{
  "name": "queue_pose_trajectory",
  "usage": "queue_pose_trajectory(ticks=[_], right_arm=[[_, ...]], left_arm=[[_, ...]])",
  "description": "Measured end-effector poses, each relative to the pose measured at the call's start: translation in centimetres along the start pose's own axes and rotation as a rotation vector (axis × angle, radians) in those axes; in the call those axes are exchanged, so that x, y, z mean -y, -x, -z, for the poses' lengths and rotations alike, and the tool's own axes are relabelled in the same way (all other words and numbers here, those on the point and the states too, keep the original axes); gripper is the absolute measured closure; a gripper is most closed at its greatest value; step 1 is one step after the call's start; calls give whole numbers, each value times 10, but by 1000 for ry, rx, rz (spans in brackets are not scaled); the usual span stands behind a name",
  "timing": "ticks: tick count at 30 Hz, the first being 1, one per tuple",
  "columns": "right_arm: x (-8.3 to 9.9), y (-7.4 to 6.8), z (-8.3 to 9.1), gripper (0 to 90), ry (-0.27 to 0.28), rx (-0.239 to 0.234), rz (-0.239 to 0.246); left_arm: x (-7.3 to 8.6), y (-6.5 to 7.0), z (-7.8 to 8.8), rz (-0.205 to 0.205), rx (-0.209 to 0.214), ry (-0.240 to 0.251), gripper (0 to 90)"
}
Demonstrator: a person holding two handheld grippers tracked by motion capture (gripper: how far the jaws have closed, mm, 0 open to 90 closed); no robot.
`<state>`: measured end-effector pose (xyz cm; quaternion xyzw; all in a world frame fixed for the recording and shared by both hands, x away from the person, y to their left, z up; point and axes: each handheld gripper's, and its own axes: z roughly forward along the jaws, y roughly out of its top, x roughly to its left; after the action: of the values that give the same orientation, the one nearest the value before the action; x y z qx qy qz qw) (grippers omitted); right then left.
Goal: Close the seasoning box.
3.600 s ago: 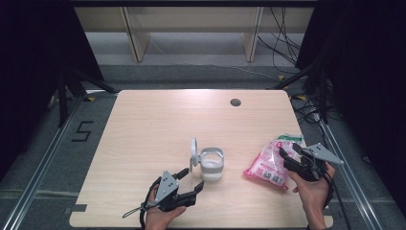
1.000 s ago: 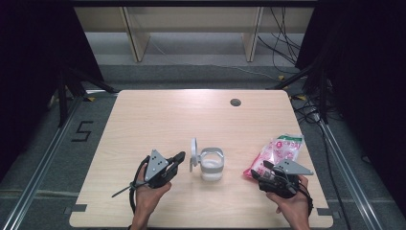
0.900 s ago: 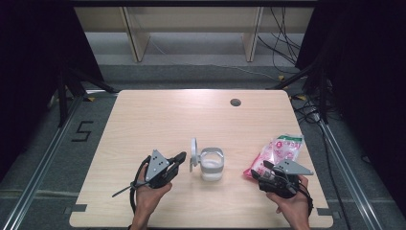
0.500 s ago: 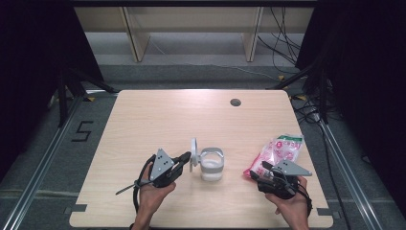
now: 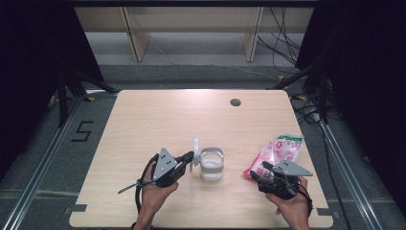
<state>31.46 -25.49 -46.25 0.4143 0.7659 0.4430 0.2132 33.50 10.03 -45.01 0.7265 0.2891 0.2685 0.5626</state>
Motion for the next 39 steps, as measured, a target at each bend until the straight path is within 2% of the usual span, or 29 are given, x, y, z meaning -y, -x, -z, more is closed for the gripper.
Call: queue_pose_trajectory(ticks=[1, 2, 3, 9, 10, 12, 17, 19, 21, 25, 27, 30, 32, 34, 35, 37, 38, 39], right_arm=[[0, 0, 0, 410, 0, 2, 3], [0, -2, 1, 410, -6, 4, -16], [0, 0, 1, 410, 3, 8, 11], [1, 0, 0, 410, 7, 1, 12], [1, -2, 0, 410, 1, -1, -16], [1, 1, 0, 410, 7, -2, 5], [1, 1, 0, 410, 3, -8, 9], [1, 2, 0, 410, 6, -5, 23], [1, 1, 1, 410, 1, -1, 1], [1, 1, 1, 410, -2, 1, 4], [1, 1, 1, 410, 1, -8, 4], [1, 1, 1, 410, 0, -6, 16], [2, 1, 0, 410, 0, -4, 18], [2, 0, 1, 407, -5, -6, -1], [2, 0, 1, 407, -5, -9, 2], [2, 0, 0, 405, 4, -17, 3], [2, -1, 0, 403, 1, -14, -6], [2, -3, 1, 401, -4, -12, -26]], left_arm=[[0, 1, 0, 5, 1, -1, 889], [0, 1, 0, 5, 2, -1, 889], [-1, 1, -1, -6, 4, -2, 889], [-3, 6, -3, -13, 20, -6, 887], [-3, 7, -3, -15, 18, -9, 887], [-3, 9, -4, -16, 26, -8, 887], [-5, 14, -6, -27, 38, -15, 884], [-5, 15, -6, -23, 43, -15, 879], [-4, 15, -7, -16, 48, -4, 873], [-4, 15, -5, -12, 52, -14, 852], [-4, 14, -5, 3, 57, -1, 831], [-3, 13, -2, 13, 62, -8, 793], [-2, 12, -2, 31, 61, -6, 733], [-1, 12, -1, 26, 60, -13, 707], [0, 11, 0, 25, 64, -17, 682], [1, 11, -1, 49, 56, -12, 606], [1, 9, 0, 31, 51, -18, 559], [2, 10, 1, 47, 44, -21, 524]])
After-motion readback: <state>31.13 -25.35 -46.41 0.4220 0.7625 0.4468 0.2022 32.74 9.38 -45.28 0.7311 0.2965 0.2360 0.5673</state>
